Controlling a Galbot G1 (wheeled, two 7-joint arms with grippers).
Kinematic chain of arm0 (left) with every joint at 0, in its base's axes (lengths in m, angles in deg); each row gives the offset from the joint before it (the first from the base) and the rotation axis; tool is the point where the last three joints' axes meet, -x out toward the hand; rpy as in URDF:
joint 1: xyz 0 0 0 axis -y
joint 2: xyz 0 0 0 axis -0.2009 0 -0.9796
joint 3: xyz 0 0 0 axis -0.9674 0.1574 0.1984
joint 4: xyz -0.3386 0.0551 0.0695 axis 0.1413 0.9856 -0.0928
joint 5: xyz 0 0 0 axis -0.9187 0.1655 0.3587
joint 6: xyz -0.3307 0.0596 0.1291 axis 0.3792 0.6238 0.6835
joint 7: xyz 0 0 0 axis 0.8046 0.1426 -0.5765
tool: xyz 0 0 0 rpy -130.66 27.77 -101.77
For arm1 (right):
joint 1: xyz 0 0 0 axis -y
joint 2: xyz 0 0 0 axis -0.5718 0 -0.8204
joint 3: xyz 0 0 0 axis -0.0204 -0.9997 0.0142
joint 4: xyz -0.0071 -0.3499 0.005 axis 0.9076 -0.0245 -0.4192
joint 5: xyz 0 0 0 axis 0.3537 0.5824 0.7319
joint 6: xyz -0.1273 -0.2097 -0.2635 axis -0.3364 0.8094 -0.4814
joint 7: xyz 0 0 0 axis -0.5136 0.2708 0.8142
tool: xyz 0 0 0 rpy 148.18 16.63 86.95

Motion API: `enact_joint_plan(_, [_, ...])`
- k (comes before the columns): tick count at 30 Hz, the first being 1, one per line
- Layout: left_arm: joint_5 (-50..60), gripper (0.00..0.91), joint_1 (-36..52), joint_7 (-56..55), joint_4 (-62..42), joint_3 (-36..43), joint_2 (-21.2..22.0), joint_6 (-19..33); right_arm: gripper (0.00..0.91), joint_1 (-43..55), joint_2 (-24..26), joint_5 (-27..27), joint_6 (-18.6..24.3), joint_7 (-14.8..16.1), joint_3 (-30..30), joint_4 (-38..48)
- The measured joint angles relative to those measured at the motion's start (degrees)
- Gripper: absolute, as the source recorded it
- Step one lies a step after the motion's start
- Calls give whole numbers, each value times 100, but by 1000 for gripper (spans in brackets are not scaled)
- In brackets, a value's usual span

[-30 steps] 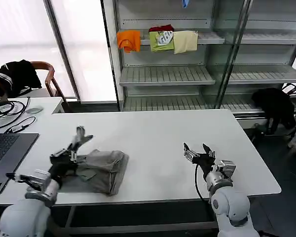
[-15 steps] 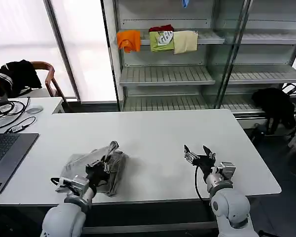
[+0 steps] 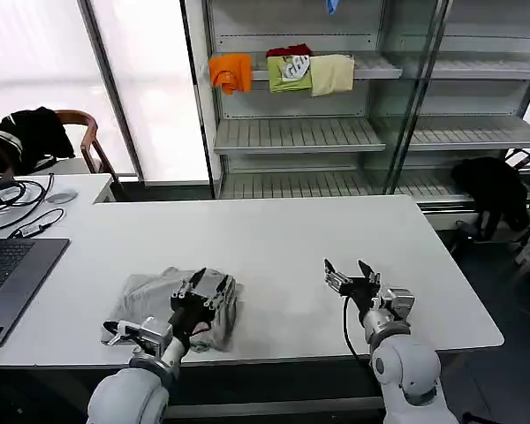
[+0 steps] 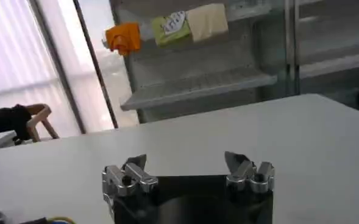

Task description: Fold and organize the clothes.

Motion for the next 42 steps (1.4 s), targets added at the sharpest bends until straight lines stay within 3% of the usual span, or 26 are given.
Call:
enact_joint_plan(12, [-986, 907, -202, 101, -554, -1602, -333, 141, 907, -35, 25, 5, -3, 15, -32, -27])
enact_joint_plan(27, [-1691, 907, -127, 131, -1850, -2204, -408, 242, 907, -94, 39, 5, -4, 28, 3, -72])
enact_joint_plan(30, [-1816, 736, -134, 159, -1981, -2234, -407, 243, 907, -92, 30, 5, -4, 28, 1, -59])
enact_joint_plan(34, [-1979, 333, -134, 212, -2114, -2248, -379, 235, 907, -86, 30, 5, -4, 28, -4, -50])
enact_joint_plan(35, [-2020, 151, -134, 229, -2130, -2248, -371, 228, 907, -84, 33, 5, -4, 28, -3, -48])
enact_joint_plan(37, [-2099, 20, -130, 249, -2151, -2255, -356, 203, 907, -80, 40, 5, -4, 28, 1, -47])
enact_joint_plan(42, [-2337, 20, -90, 274, -2187, -2260, -328, 121, 907, -77, 59, 3, -4, 29, 16, -39])
